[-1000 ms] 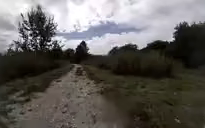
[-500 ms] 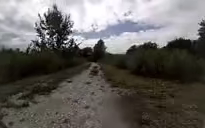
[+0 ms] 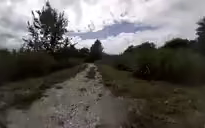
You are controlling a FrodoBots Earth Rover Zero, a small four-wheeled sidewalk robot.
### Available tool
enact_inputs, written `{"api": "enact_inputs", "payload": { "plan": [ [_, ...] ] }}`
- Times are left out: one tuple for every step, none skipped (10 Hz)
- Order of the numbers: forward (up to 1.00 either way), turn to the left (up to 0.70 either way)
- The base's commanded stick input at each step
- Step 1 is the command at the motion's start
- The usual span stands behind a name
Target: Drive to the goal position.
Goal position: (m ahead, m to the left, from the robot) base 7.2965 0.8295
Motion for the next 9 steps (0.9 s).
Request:
{"api": "enact_inputs", "payload": {
  "plan": [
    [0.85,0.00],
    [0.85,0.00],
    [0.85,0.00],
    [0.85,0.00],
    [0.85,0.01],
    [0.85,0.21],
    [0.85,0.34],
    [0.85,0.34],
    [0.85,0.34]
  ]
}}
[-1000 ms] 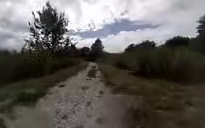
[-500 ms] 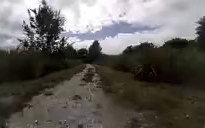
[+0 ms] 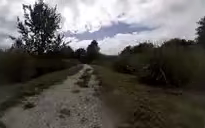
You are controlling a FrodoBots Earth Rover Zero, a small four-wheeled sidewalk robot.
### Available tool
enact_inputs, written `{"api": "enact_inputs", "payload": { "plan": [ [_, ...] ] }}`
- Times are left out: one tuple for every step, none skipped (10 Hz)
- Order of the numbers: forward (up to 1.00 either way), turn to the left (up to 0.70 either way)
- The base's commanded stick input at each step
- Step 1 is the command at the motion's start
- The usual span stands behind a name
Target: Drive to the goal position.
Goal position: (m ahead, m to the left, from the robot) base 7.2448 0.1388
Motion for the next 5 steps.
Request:
{"api": "enact_inputs", "payload": {
  "plan": [
    [0.85,0.34],
    [0.85,0.34],
    [0.85,0.30],
    [0.85,0.05],
    [0.85,0.00]
  ]
}}
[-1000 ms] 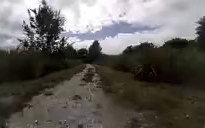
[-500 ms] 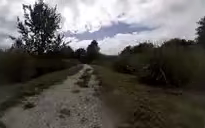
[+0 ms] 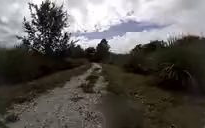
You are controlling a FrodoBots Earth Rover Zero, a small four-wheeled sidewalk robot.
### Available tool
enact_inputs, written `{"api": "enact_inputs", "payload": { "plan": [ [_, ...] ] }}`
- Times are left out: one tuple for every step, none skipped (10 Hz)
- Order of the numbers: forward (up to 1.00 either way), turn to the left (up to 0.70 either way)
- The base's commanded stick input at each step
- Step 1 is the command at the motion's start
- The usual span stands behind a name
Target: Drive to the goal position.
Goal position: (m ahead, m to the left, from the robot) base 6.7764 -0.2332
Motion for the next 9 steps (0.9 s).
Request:
{"api": "enact_inputs", "payload": {
  "plan": [
    [0.85,0.00],
    [0.85,0.00],
    [0.85,0.00],
    [0.85,0.00],
    [0.85,0.00],
    [0.85,0.00],
    [0.85,0.00],
    [0.85,0.00],
    [0.85,0.00]
  ]
}}
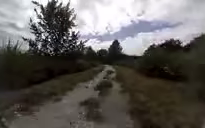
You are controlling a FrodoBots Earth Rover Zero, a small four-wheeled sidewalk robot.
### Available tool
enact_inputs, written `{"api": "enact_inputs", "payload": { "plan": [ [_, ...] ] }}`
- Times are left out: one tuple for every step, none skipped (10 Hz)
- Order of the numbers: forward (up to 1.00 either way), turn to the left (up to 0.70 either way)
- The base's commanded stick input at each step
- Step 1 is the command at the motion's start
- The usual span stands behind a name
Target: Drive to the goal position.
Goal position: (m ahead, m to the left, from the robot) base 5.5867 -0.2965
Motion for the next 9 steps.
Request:
{"api": "enact_inputs", "payload": {
  "plan": [
    [0.85,0.00],
    [0.85,0.00],
    [0.85,0.00],
    [0.85,0.00],
    [0.85,0.00],
    [0.85,0.00],
    [0.85,0.00],
    [0.85,0.00],
    [0.85,0.00]
  ]
}}
